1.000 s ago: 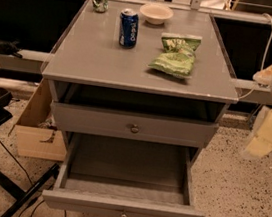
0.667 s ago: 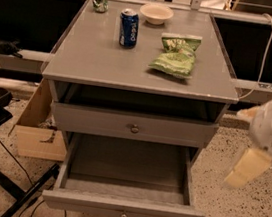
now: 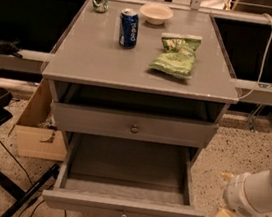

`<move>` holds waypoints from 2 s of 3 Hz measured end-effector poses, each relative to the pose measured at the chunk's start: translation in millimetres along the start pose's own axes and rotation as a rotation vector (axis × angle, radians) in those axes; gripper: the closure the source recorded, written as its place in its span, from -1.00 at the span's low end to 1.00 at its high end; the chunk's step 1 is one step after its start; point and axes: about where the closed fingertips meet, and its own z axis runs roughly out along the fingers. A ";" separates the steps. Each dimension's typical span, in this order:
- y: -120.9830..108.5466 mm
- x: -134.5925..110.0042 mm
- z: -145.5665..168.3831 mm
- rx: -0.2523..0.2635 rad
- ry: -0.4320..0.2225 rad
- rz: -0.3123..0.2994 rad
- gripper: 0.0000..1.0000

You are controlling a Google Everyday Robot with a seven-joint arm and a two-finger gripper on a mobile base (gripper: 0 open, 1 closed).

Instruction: Close middle drawer

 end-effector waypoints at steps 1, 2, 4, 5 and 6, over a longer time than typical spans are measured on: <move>2.1 27.2 60.4 -0.016 -0.056 0.061 -1.00; 0.9 25.5 67.9 -0.016 -0.060 0.061 -1.00; 26.3 46.5 123.8 -0.067 -0.106 0.094 -0.49; 42.5 71.4 189.9 -0.101 -0.199 0.130 0.00; 43.1 80.9 244.8 -0.113 -0.302 0.154 0.47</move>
Offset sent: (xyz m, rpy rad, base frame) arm -0.0007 -0.0017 -0.0601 0.0615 0.0097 -0.0432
